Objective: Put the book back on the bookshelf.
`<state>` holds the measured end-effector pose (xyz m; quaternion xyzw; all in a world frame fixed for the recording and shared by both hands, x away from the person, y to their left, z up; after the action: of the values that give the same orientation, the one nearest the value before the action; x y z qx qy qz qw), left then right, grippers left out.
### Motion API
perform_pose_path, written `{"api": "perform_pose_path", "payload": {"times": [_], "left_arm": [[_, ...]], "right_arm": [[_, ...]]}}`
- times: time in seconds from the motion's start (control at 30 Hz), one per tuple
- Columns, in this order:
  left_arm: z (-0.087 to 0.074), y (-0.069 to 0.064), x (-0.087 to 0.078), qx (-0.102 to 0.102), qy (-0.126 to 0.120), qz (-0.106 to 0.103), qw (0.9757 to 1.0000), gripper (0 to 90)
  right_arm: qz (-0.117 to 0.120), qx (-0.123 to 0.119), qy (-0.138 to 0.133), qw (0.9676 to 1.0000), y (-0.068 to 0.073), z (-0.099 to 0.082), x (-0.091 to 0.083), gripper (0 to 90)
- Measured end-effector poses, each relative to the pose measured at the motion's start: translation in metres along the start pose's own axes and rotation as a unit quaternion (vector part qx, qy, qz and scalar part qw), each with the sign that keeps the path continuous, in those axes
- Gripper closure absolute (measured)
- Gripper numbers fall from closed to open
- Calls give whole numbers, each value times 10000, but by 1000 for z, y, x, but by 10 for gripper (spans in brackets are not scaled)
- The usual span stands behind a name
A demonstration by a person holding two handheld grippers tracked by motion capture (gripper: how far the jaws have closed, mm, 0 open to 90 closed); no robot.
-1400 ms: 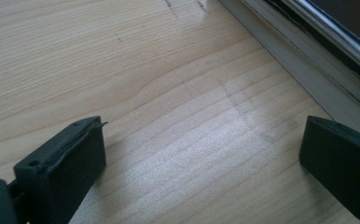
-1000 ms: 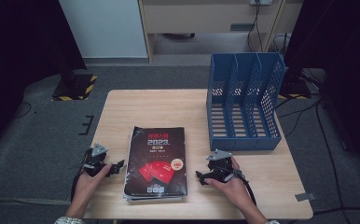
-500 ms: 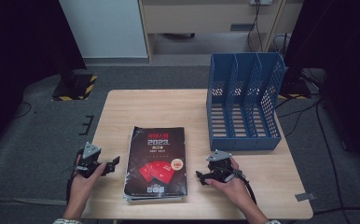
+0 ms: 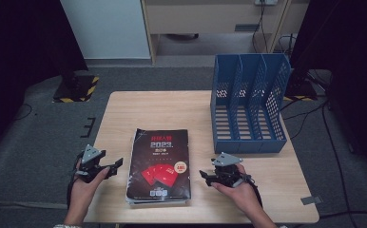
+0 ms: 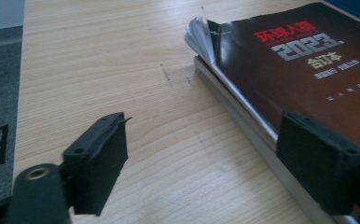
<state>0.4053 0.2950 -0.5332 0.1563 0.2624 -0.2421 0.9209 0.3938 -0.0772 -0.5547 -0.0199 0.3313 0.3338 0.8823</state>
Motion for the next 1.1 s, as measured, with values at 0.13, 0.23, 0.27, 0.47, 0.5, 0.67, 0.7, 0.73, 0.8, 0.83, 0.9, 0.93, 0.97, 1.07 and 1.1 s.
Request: {"api": "perform_pose_path", "payload": {"times": [0.13,0.23,0.27,0.47,0.5,0.67,0.7,0.73,0.8,0.83,0.9,0.93,0.97,1.07,1.1], "left_arm": [[5,-7,0,43,-5,-30,10000,286],[14,-11,-3,93,-97,112,9998,374],[16,-15,-3,134,-120,105,9998,380],[18,-34,11,249,66,-41,9997,404],[18,-35,13,235,103,-46,9997,404],[16,-36,17,83,38,-145,9999,421],[15,-37,18,96,61,-150,9998,421],[14,-37,19,84,91,-153,9998,423],[14,-39,20,24,104,-218,9997,440],[14,-40,21,18,123,-251,9996,440],[13,-43,23,39,201,-312,9993,438],[13,-44,24,43,227,-336,9992,438],[13,-45,25,55,257,-358,9990,421],[11,-46,26,74,323,-350,9988,399],[11,-46,26,60,318,-334,9989,399]], "right_arm": [[35,7,-179,9998,2,6,-4,478],[37,12,-255,9997,6,11,-5,522],[33,-69,-293,9995,10,14,-5,531],[269,-153,-484,9983,42,40,19,496],[269,-153,-484,9983,42,40,19,496],[397,-19,-381,9985,54,52,45,352],[464,-8,-309,9984,56,50,49,306],[475,-30,-265,9985,57,49,51,282],[565,50,-193,9982,58,41,52,223],[565,50,-193,9982,58,41,52,223],[736,142,-106,9971,60,35,51,166],[736,142,-106,9971,60,35,51,166],[780,118,-60,9969,61,33,50,123],[926,187,-11,9955,61,31,48,105],[926,187,-11,9955,61,31,48,105]]}}
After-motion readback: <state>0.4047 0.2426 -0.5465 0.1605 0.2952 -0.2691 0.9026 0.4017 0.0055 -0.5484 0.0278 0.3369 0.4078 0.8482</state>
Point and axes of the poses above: each handheld gripper's, and its own axes: x roughly forward along the jaws, z roughly out of its top, y roughly to its left, the point moved 8 cm from there along x, roughly forward along the jaws, and after that the axes turned 13 degrees about x, right-handed, at the moved point
